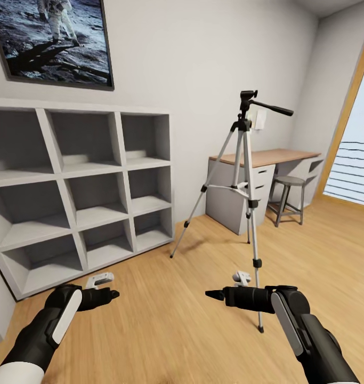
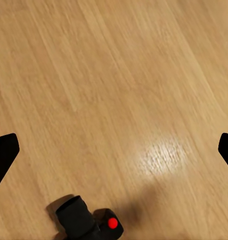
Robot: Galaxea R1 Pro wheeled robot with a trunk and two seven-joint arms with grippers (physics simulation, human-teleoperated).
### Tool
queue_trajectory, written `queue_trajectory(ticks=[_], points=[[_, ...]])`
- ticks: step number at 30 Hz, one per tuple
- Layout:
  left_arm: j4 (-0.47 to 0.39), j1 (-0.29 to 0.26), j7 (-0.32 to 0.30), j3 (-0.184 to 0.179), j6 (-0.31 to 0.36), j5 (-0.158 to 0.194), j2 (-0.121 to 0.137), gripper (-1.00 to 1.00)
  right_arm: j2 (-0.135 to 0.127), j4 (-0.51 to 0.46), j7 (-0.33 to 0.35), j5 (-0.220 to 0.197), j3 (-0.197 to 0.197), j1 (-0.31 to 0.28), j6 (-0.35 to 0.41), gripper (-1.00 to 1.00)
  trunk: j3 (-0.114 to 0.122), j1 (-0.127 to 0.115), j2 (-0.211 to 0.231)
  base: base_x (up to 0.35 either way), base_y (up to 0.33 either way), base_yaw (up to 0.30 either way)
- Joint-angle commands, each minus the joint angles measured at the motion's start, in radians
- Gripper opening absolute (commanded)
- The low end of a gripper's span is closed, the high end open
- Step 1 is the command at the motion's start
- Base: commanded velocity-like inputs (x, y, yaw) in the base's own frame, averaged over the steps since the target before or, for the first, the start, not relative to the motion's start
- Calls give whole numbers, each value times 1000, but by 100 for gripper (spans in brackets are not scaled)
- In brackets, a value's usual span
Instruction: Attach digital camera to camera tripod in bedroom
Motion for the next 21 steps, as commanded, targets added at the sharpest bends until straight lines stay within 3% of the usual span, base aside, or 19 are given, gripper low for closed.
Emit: queue_trajectory(ticks=[1,21], points=[[-1,-1,0,1,5,3,0,100,-1,0,2,0,1,-1,4,100,-4,4,-8,0,0,0],[-2,-1,0,1,5,3,0,100,0,0,3,-3,0,-1,-2,100,-81,16,-19,0,0,0]])
